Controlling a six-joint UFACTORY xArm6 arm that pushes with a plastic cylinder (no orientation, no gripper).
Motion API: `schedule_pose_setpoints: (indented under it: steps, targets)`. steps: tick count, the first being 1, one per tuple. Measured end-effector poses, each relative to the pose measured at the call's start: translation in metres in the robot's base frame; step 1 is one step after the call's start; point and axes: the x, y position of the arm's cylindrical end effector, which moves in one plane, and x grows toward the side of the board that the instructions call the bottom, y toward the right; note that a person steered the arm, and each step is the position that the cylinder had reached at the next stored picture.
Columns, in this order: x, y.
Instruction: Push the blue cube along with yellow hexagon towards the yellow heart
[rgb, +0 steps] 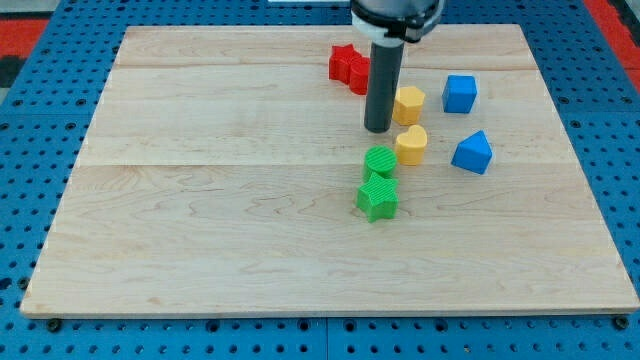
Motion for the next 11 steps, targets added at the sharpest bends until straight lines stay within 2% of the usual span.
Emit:
schedule_pose_setpoints:
  steps: [1, 2, 3, 4, 5, 6, 7, 8, 9, 10, 11]
  targets:
    - [-0.018, 0.018]
    - [-0.017, 0.066]
    - [-0.014, 0.087]
    - [-0.04, 0.046]
    - [-0.086, 0.063]
    - [-0.098, 0.134]
    - [-0.079, 0.172]
    - [-0.05, 0.155]
    - [-0.046, 0.143]
    - [-0.063, 0.143]
    - [-0.044, 0.173]
